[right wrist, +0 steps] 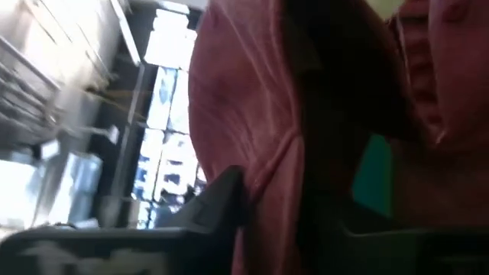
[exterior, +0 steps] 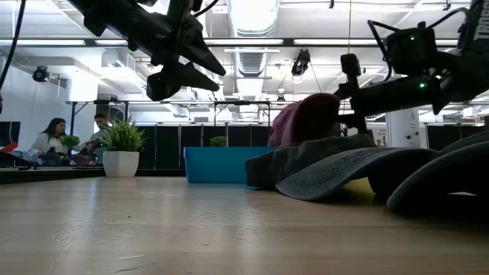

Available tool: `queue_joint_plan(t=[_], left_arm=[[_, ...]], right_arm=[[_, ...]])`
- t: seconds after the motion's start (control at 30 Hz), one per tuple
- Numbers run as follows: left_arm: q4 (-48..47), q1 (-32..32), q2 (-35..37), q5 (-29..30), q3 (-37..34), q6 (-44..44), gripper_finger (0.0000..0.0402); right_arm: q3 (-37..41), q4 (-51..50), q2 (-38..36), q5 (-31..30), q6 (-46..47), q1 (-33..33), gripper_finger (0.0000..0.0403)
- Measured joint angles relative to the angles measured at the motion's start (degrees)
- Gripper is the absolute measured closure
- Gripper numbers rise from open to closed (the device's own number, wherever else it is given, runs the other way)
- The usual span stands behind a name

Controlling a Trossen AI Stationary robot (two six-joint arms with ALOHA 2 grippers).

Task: Pick & Place hat
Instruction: Put the red cap into the yellow bin

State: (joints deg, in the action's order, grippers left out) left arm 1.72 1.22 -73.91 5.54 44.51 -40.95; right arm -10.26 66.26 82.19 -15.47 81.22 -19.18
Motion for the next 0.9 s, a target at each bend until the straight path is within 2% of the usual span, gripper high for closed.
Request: queue_joint_plan(t=[0.17,0.3,0.5,0.63,0.8,0.9], left_arm=[[0.02,-0.03,0.0,0.02,0.0,-0.08,0.0262],[0.01,-0.03,0.0,0.02,0.0,-1.09,0.0262],[0.02,-0.03,0.0,0.04,0.0,-1.16,0.0262],[0.04,-0.03,0.0,0.04,0.0,-1.18,0.0262],[0.24,-0.03,0.0,0.04,0.0,-1.13,0.0262],[0.26,-0.03,0.0,0.04,0.0,-1.05,0.0262]], right_arm=[[0.2,-11.26,-7.98,1.45,-2.83,-0.81,0.0241],[0.2,-24.38,-16.99,3.18,-4.6,-1.8,0.0219],[-0.41,-43.8,-30.71,4.01,-7.46,-1.99,0.0218],[-4.59,-65.43,-38.41,3.99,-10.8,-1.99,0.0221],[-13.48,-89.97,-43.0,-0.06,-17.62,-1.97,0.022],[-18.27,-97.17,-42.95,-4.15,-21.42,-1.97,0.022]])
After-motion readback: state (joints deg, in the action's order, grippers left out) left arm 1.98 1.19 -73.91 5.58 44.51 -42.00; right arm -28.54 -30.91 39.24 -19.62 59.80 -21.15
